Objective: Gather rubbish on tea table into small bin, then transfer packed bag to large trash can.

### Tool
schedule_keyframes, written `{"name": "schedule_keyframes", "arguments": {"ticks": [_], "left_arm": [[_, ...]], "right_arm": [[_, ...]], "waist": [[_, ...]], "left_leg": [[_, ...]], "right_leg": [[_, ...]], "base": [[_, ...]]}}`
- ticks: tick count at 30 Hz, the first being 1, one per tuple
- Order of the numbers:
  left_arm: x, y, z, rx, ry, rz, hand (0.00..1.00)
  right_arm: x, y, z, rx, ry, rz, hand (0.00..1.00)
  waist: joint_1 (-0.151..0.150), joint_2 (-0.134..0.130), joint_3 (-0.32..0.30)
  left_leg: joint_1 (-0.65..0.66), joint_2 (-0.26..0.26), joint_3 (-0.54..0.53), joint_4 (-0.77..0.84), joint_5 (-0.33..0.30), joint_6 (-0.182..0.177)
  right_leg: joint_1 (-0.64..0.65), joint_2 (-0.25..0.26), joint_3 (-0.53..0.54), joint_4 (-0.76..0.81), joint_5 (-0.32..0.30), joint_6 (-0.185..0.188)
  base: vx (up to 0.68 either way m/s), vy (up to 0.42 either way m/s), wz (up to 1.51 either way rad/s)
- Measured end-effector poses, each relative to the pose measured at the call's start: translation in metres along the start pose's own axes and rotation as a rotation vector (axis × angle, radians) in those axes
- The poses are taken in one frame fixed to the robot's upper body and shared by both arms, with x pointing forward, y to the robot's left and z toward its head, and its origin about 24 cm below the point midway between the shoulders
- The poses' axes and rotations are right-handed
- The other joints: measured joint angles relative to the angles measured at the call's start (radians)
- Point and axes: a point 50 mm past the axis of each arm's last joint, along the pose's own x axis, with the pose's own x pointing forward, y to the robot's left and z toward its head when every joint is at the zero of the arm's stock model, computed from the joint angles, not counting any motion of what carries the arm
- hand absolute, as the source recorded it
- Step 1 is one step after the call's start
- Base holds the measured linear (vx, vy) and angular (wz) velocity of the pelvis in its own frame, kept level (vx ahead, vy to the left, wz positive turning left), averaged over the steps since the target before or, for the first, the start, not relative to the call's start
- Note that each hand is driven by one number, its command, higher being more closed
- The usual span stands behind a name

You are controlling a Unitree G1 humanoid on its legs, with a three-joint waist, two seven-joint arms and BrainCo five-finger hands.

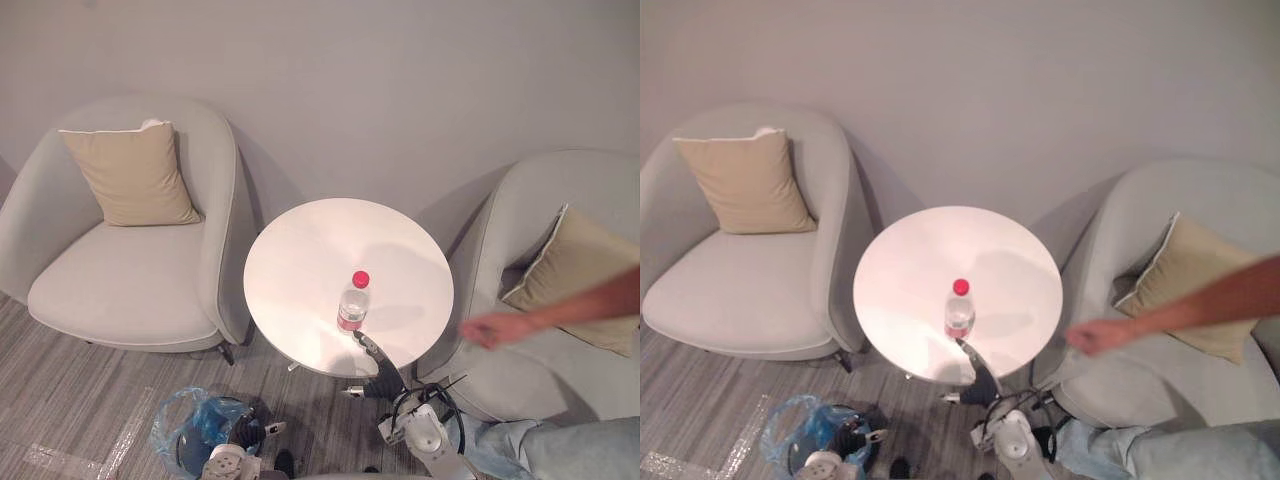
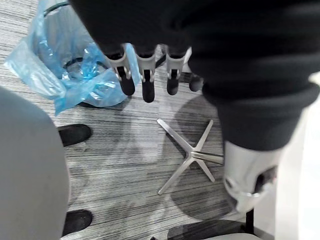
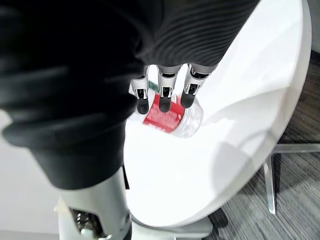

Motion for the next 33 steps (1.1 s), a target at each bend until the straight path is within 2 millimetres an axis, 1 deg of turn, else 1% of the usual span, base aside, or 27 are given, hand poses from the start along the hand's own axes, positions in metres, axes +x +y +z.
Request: {"name": "schedule_keyframes", "arguments": {"ticks": [5,7,10,14,15,16,17,19,24,28,30,33], "left_arm": [[-0.001,0.000,-0.001,-0.001,0.000,0.000,0.00],[-0.001,0.000,-0.001,-0.001,0.000,0.001,0.00],[-0.001,0.000,-0.002,-0.001,0.000,0.001,0.00],[-0.001,0.000,-0.002,-0.002,0.001,0.001,0.00],[-0.002,0.000,-0.003,-0.002,0.002,0.001,0.00],[-0.002,0.000,-0.003,-0.002,0.002,0.001,0.00],[-0.002,0.001,-0.003,-0.001,0.002,0.003,0.00],[-0.002,0.000,-0.003,-0.002,0.003,0.002,0.00],[-0.002,0.000,-0.003,-0.002,0.004,0.002,0.00],[-0.002,0.000,-0.003,-0.002,0.004,0.003,0.00],[-0.002,0.000,-0.003,-0.002,0.001,0.004,0.00],[-0.001,0.000,0.000,-0.005,-0.014,0.003,0.00]], "right_arm": [[-0.008,0.001,-0.008,0.011,0.035,-0.011,0.00],[-0.011,0.000,-0.011,0.014,0.047,-0.026,0.00],[-0.012,-0.007,-0.012,0.018,0.052,-0.075,0.00],[-0.011,-0.017,-0.011,0.008,0.049,-0.147,0.00],[-0.010,-0.019,-0.011,0.002,0.050,-0.166,0.00],[-0.010,-0.020,-0.011,0.006,0.053,-0.179,0.00],[-0.010,-0.022,-0.011,0.014,0.056,-0.197,0.00],[-0.009,-0.024,-0.011,0.015,0.064,-0.218,0.00],[-0.004,-0.035,-0.010,0.020,0.065,-0.276,0.00],[0.005,-0.041,-0.007,0.040,0.059,-0.297,0.00],[0.010,-0.043,-0.008,0.065,0.067,-0.301,0.00],[0.017,-0.047,-0.005,0.107,0.057,-0.313,0.00]], "waist": [[-0.002,0.001,0.000],[-0.002,0.001,0.000],[-0.006,0.004,0.001],[-0.012,0.009,0.001],[-0.014,0.005,-0.005],[-0.014,0.007,-0.004],[-0.014,0.011,-0.005],[-0.014,0.015,-0.004],[-0.014,0.016,-0.003],[-0.012,0.017,-0.003],[-0.008,0.017,-0.002],[0.007,0.023,0.005]], "left_leg": [[0.001,0.003,0.001,-0.006,0.001,-0.001],[-0.001,0.007,0.002,-0.006,-0.002,-0.006],[-0.003,0.007,0.003,-0.006,-0.006,-0.001],[-0.018,0.008,0.004,-0.006,-0.012,-0.005],[-0.023,0.010,0.005,-0.004,-0.014,-0.006],[-0.027,0.010,0.005,-0.001,-0.015,-0.008],[-0.032,0.011,0.006,0.000,-0.009,-0.007],[-0.033,0.011,0.007,0.000,-0.008,-0.007],[-0.036,0.007,0.003,0.000,-0.016,-0.005],[-0.037,0.006,0.000,0.000,-0.020,-0.004],[-0.039,0.004,0.000,0.000,-0.020,-0.004],[-0.049,-0.003,-0.006,0.000,-0.017,-0.001]], "right_leg": [[-0.025,-0.001,0.010,0.032,-0.023,0.002],[-0.028,-0.001,0.015,0.031,-0.030,0.005],[-0.030,0.000,0.023,0.030,-0.030,0.005],[-0.036,0.003,0.027,0.020,-0.030,0.005],[-0.042,0.005,0.028,0.015,-0.027,0.006],[-0.043,0.006,0.029,0.014,-0.020,0.007],[-0.042,0.008,0.030,0.012,-0.011,-0.001],[-0.041,0.009,0.030,0.008,-0.011,-0.001],[-0.036,0.011,0.027,-0.004,-0.011,-0.001],[-0.036,0.009,0.021,-0.003,-0.011,-0.001],[-0.038,0.007,0.019,-0.002,-0.012,0.000],[-0.048,0.000,0.013,0.002,-0.016,0.004]], "base": [[-0.11,-0.007,-0.02],[-0.08,-0.008,-0.03],[-0.03,0.001,-0.01],[0.03,-0.003,-0.01],[0.08,-0.008,-0.02],[0.15,-0.010,-0.03],[0.13,-0.008,-0.02],[0.12,-0.012,-0.01],[0.08,-0.009,0.03],[0.01,-0.002,0.01],[-0.05,-0.002,0.00],[-0.06,-0.001,0.03]]}}
